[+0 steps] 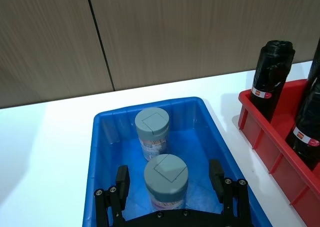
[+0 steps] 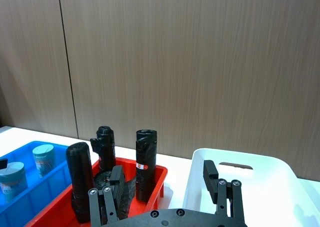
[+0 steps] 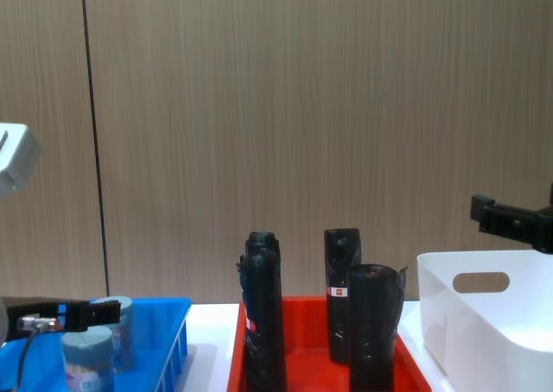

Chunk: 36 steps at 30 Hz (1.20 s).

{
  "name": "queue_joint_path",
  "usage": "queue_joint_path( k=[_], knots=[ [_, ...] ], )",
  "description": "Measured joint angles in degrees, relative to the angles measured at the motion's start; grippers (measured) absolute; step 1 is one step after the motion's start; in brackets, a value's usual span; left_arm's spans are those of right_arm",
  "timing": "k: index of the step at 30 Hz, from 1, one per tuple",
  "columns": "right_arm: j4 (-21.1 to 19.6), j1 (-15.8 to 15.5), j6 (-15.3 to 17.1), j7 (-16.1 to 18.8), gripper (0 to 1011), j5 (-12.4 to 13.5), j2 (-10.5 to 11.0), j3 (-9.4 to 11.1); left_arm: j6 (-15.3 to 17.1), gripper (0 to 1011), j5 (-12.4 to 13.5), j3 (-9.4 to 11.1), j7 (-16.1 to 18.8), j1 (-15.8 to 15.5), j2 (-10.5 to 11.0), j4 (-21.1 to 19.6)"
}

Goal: Pick the cotton swabs from the blue box and place them into the white box.

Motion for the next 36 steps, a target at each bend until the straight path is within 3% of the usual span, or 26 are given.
queue_joint_path(
  k=[16, 36],
  knots=[
    [0.00, 0.00, 0.00, 0.00, 1002, 0.00, 0.00, 0.00, 0.90, 1004, -1.43, -0.94, -3.91, -3.24, -1.36, 6.38],
    [0.00, 0.00, 0.00, 0.00, 1002, 0.00, 0.00, 0.00, 2.14, 1004, -0.20, -0.90, -7.52, -6.63, -2.99, 13.12]
  ],
)
